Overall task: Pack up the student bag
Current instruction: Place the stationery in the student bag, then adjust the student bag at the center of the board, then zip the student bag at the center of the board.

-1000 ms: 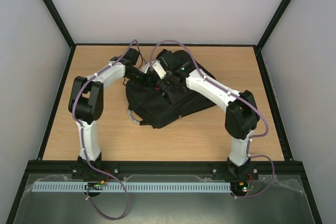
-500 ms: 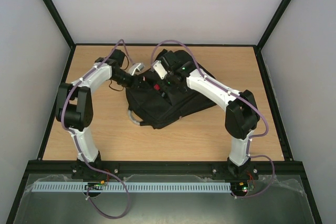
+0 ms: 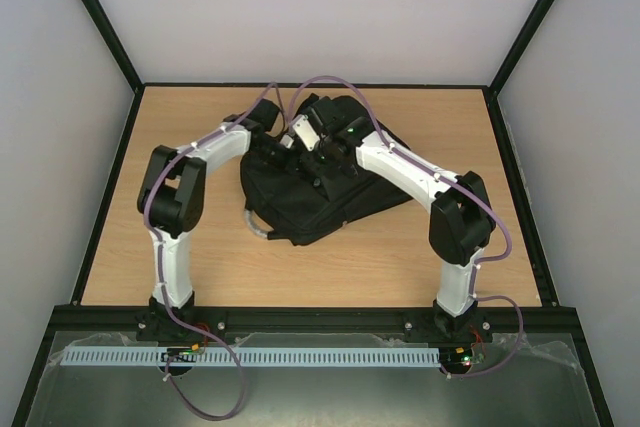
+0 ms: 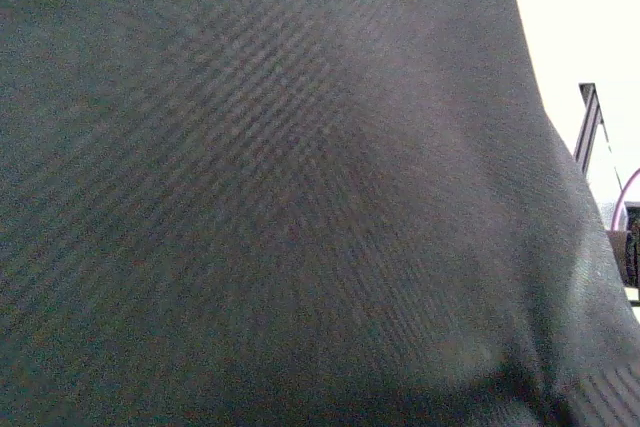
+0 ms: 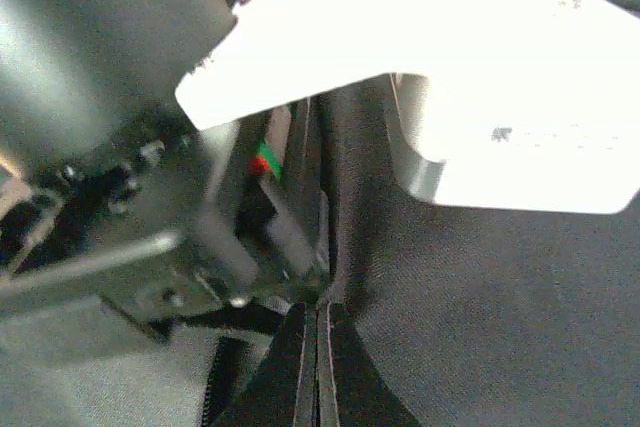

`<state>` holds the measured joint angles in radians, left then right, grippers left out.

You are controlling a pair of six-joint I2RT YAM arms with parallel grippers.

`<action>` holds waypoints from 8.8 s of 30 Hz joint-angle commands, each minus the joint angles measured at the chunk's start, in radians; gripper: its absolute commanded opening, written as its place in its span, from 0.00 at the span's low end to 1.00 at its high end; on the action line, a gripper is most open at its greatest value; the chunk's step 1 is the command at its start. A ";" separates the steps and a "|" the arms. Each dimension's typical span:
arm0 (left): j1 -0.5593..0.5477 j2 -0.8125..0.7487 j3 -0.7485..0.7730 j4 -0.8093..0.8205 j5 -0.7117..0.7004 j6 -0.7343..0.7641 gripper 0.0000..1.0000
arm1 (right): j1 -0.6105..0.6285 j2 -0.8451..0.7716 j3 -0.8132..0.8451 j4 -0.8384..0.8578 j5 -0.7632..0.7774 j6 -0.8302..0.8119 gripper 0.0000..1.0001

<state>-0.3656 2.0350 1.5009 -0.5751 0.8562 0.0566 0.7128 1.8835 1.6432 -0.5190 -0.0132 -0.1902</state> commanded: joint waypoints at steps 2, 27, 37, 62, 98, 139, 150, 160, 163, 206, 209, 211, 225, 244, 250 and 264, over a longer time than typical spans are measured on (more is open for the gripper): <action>-0.062 0.065 0.125 0.032 0.064 -0.026 0.18 | 0.005 -0.023 -0.027 -0.063 -0.055 0.013 0.01; 0.237 -0.238 -0.150 -0.085 -0.202 0.194 0.61 | -0.006 0.038 -0.121 -0.265 -0.330 -0.135 0.48; 0.211 -0.224 0.083 0.100 -0.701 0.238 0.69 | -0.067 -0.145 -0.096 -0.313 -0.332 -0.224 0.45; 0.179 -0.110 0.220 -0.007 -0.745 -0.098 0.99 | -0.117 -0.172 -0.416 0.136 0.063 -0.113 1.00; 0.033 -0.222 -0.275 -0.074 -0.060 0.273 0.39 | -0.174 -0.072 -0.364 0.135 0.207 -0.190 0.99; 0.229 -0.156 -0.161 -0.035 0.036 -0.083 0.61 | -0.133 -0.091 -0.041 -0.115 -0.432 -0.052 0.73; 0.174 -0.120 -0.186 0.006 0.002 -0.113 0.59 | -0.022 -0.032 -0.118 -0.095 -0.385 -0.048 0.56; 0.138 -0.113 -0.172 0.003 -0.017 -0.091 0.55 | -0.001 0.043 -0.087 -0.044 -0.236 -0.011 0.54; 0.129 -0.114 -0.166 -0.001 -0.023 -0.084 0.54 | 0.003 0.055 -0.091 -0.038 -0.243 -0.011 0.49; 0.071 -0.072 -0.128 -0.023 -0.097 -0.032 0.20 | -0.001 -0.015 -0.133 -0.087 -0.120 -0.054 0.01; 0.070 -0.067 -0.125 -0.022 -0.100 -0.032 0.12 | -0.009 -0.024 -0.135 -0.095 -0.109 -0.064 0.01; 0.067 -0.065 -0.121 -0.022 -0.105 -0.032 0.06 | -0.017 -0.028 -0.141 -0.099 -0.100 -0.070 0.01; 0.126 -0.156 -0.171 0.001 -0.189 -0.135 0.52 | -0.036 -0.013 -0.085 -0.127 -0.226 -0.085 0.01; 0.141 -0.029 -0.162 0.160 0.108 -0.389 0.59 | 0.052 0.104 0.033 -0.116 -0.257 -0.074 0.01; 0.139 -0.014 -0.146 0.156 0.090 -0.386 0.20 | 0.053 0.091 0.003 -0.115 -0.225 -0.079 0.01; 0.151 -0.047 -0.127 0.072 0.003 -0.260 0.02 | -0.021 0.045 -0.056 -0.153 -0.187 -0.089 0.01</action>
<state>-0.2157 1.9919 1.3624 -0.4652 0.9142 -0.2546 0.7254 1.9717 1.6100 -0.5957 -0.1951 -0.2661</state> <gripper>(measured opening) 0.030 0.010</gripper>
